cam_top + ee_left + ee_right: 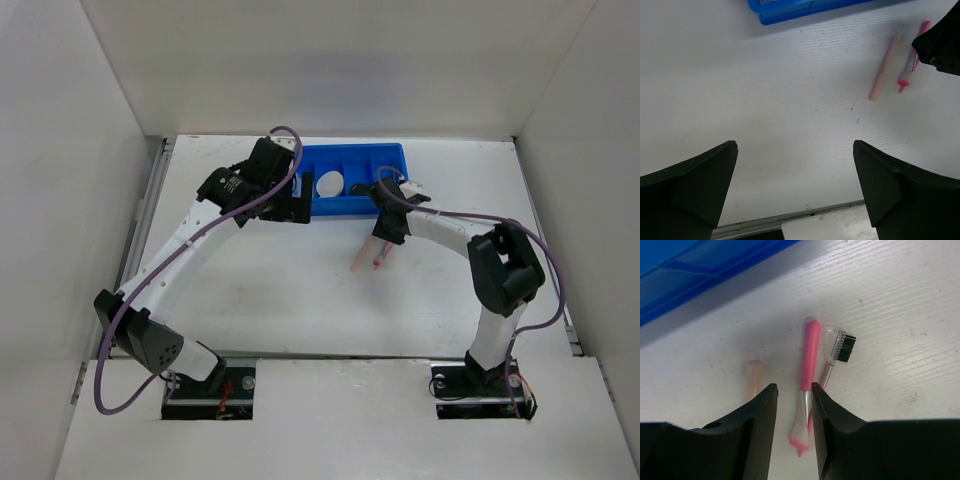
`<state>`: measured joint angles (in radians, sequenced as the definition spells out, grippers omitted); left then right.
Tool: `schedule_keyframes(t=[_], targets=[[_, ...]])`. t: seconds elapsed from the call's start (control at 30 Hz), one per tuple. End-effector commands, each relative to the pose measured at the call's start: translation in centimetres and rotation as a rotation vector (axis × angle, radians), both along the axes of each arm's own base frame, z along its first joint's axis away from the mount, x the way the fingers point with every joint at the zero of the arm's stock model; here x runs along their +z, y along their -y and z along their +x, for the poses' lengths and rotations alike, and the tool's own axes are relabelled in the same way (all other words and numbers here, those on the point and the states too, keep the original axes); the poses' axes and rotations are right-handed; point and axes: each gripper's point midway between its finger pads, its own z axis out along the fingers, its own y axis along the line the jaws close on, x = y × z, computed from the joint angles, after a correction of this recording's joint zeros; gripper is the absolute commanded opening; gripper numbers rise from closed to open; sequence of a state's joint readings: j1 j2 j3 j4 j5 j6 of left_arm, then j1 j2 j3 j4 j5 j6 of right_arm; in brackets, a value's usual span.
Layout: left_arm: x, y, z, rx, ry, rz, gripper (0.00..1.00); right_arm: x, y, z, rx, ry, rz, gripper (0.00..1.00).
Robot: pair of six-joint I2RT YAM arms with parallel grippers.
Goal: Organize the makeup
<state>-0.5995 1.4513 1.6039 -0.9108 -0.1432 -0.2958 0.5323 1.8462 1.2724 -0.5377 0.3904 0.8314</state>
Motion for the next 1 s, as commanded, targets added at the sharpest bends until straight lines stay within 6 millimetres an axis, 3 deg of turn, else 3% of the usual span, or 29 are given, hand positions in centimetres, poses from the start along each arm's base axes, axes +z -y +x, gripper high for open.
schedule_keyframes(t=[0.0, 0.47, 0.6, 0.67, 0.8, 0.97], targets=[[1.0, -0.2, 0.1, -0.005, 0.018, -0.004, 1.0, -0.5, -0.2, 0.4, -0.01, 0.019, -0.004, 0.39], [0.9, 0.0, 0.0, -0.011, 0.014, -0.009, 1.0, -2.8, -0.9, 0.6, 0.011, -0.025, -0.004, 0.39], [0.9, 0.0, 0.0, -0.011, 0.014, -0.009, 1.0, -2.7, -1.2, 0.7, 0.022, -0.021, 0.004, 0.28], [0.9, 0.0, 0.0, -0.011, 0.014, -0.009, 1.0, -1.8, -0.8, 0.6, 0.016, -0.011, -0.004, 0.19], [0.9, 0.0, 0.0, -0.011, 0.014, -0.009, 1.0, 2.1, 0.4, 0.6, -0.013, 0.057, -0.029, 0.16], [0.9, 0.0, 0.0, -0.011, 0.014, -0.009, 1.0, 9.8, 1.1, 1.7, 0.003, 0.216, -0.026, 0.14]])
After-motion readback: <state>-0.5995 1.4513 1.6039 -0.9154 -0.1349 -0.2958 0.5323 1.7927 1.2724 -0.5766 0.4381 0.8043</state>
